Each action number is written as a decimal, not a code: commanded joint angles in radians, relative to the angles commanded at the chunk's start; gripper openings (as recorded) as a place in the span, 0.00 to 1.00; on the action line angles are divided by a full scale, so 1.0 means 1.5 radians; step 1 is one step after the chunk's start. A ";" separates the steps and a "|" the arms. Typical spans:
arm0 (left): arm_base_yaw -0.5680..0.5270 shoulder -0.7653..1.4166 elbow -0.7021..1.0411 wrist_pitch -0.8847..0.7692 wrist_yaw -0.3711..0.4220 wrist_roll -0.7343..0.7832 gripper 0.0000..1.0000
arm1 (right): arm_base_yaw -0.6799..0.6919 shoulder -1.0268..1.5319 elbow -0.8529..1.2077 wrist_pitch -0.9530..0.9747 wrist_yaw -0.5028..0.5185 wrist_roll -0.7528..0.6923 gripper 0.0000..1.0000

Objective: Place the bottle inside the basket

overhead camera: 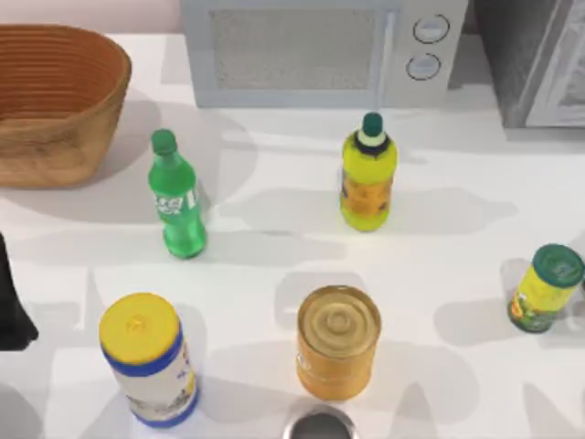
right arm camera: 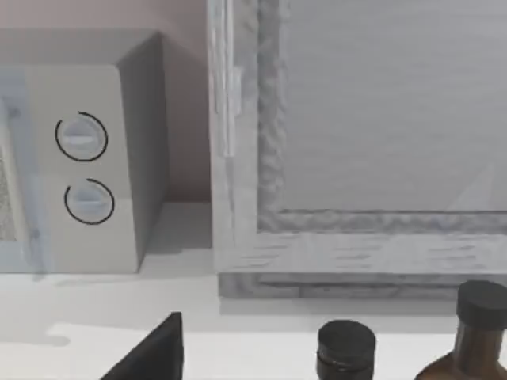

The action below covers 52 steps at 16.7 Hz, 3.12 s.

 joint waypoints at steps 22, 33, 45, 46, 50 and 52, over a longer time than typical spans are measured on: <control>0.004 1.012 0.255 0.745 0.418 0.084 1.00 | 0.000 0.000 0.000 0.000 0.000 0.000 1.00; 0.004 1.234 0.225 0.808 0.537 0.153 1.00 | 0.000 0.000 0.000 0.000 0.000 0.000 1.00; -0.114 1.360 0.362 0.825 0.427 0.110 1.00 | 0.000 0.000 0.000 0.000 0.000 0.000 1.00; -0.114 1.360 0.362 0.825 0.427 0.110 1.00 | 0.000 0.000 0.000 0.000 0.000 0.000 1.00; -0.114 1.360 0.362 0.825 0.427 0.110 0.70 | 0.000 0.000 0.000 0.000 0.000 0.000 1.00; -0.114 1.360 0.362 0.825 0.427 0.110 0.55 | 0.000 0.000 0.000 0.000 0.000 0.000 1.00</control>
